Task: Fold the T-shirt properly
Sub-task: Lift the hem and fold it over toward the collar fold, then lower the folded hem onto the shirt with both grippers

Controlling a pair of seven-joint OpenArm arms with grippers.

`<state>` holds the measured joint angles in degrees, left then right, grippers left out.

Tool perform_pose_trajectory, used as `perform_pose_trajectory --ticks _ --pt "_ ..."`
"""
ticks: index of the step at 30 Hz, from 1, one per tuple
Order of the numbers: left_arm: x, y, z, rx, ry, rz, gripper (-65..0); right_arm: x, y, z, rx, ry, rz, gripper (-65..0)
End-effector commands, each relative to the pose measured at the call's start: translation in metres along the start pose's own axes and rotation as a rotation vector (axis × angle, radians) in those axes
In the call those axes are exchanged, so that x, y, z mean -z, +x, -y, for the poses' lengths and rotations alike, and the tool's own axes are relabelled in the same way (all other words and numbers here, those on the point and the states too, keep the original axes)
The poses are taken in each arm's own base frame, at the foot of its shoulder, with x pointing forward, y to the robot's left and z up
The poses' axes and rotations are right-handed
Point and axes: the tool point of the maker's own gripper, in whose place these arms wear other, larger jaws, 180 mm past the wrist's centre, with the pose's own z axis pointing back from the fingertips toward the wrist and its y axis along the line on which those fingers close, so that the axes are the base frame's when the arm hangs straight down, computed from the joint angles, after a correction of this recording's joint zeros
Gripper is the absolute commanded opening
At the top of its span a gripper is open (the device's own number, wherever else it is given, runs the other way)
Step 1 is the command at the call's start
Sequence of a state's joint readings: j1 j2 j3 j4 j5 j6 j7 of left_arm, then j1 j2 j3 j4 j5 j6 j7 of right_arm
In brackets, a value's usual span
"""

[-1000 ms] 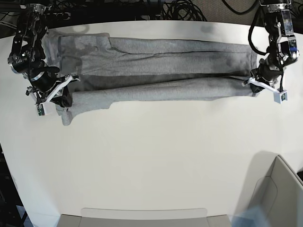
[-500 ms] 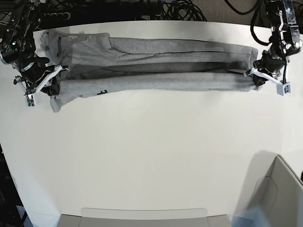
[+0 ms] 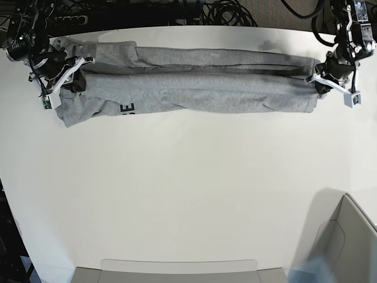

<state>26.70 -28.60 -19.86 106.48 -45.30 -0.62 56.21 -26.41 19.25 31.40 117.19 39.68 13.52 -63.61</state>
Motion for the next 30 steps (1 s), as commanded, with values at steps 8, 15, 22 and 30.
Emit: perform_pose_trajectory --ticks 8,15,22,30 --pt "0.003 -0.009 0.011 0.04 -0.023 -0.016 -65.0 0.0 -0.011 0.004 0.001 -0.069 -0.013 -65.0" --pt "-0.001 -0.002 0.014 0.042 -0.025 0.008 -48.6 0.001 -0.008 0.008 -0.002 -0.106 0.028 -55.7" --pt "-0.004 0.004 0.02 0.06 -0.036 0.037 -44.6 0.001 -0.006 0.009 -0.008 -0.107 0.032 -45.2" --pt "0.021 -0.015 -0.014 -0.008 0.031 -0.027 -44.5 0.001 -0.004 0.01 -0.009 -0.108 0.037 -45.2"
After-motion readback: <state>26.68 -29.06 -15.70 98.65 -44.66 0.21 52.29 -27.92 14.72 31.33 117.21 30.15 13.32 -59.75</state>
